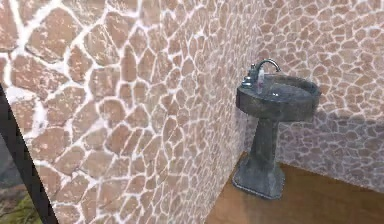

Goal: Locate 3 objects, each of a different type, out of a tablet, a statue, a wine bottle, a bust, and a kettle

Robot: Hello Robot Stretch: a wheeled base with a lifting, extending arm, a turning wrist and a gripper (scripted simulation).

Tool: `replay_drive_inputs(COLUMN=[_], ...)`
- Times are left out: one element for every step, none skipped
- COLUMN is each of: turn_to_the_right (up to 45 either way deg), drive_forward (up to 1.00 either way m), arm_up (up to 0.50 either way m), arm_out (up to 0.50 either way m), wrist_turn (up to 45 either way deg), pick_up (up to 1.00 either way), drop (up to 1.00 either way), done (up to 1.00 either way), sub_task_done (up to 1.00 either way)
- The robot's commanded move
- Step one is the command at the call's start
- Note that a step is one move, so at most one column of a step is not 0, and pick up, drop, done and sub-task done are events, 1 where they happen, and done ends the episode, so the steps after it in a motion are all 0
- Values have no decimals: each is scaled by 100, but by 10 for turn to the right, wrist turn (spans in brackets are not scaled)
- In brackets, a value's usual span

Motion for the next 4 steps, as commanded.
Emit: replay_drive_inputs(turn_to_the_right=[0, 450, 150, 0], drive_forward=[30, 0, 0, 55], arm_up=[0, 0, 0, 0], arm_out=[0, 0, 0, 0], wrist_turn=[0, 0, 0, 0], pick_up=[0, 0, 0, 0], drop=[0, 0, 0, 0], done=[0, 0, 0, 0], sub_task_done=[0, 0, 0, 0])
